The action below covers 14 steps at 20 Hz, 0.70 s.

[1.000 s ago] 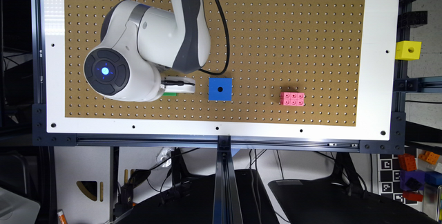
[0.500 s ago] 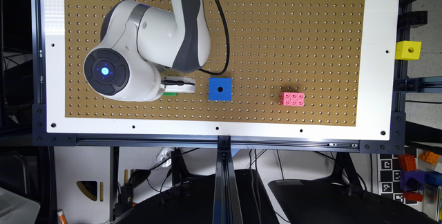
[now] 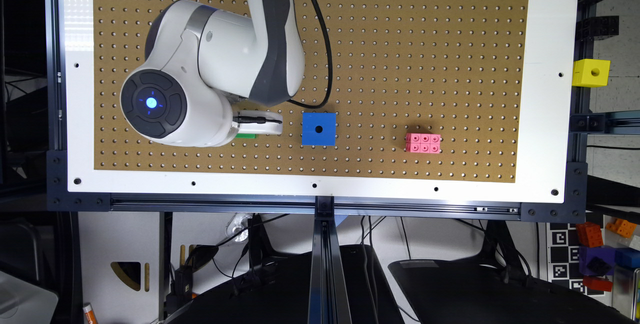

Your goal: Pick up green block.

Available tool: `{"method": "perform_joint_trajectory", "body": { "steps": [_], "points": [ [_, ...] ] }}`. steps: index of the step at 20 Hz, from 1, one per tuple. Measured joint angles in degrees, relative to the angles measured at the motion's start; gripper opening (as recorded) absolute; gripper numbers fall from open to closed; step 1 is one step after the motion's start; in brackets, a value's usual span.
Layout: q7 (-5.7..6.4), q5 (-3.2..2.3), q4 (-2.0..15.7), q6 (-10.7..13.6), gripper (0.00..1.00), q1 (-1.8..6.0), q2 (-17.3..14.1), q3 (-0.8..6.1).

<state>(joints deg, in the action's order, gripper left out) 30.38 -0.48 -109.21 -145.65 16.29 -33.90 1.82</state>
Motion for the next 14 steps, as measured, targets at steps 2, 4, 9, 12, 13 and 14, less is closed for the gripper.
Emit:
{"method": "perform_joint_trajectory", "body": {
  "steps": [2, 4, 9, 12, 13, 14],
  "points": [
    [0.0, 0.0, 0.0, 1.89, 0.0, 0.01, 1.64, 0.0],
    [0.0, 0.0, -0.01, 4.37, 0.0, 0.01, 3.92, 0.0],
    [0.0, 0.0, -0.02, 7.18, 0.0, 0.01, 6.55, 0.0],
    [0.0, 0.0, 0.0, 8.87, 0.0, 0.01, 8.37, 0.0],
    [0.0, 0.0, 0.0, 9.82, 0.0, 0.01, 9.37, 0.0],
    [0.0, 0.0, 0.0, 10.87, 0.0, 0.01, 10.4, 0.0]
  ]
}}
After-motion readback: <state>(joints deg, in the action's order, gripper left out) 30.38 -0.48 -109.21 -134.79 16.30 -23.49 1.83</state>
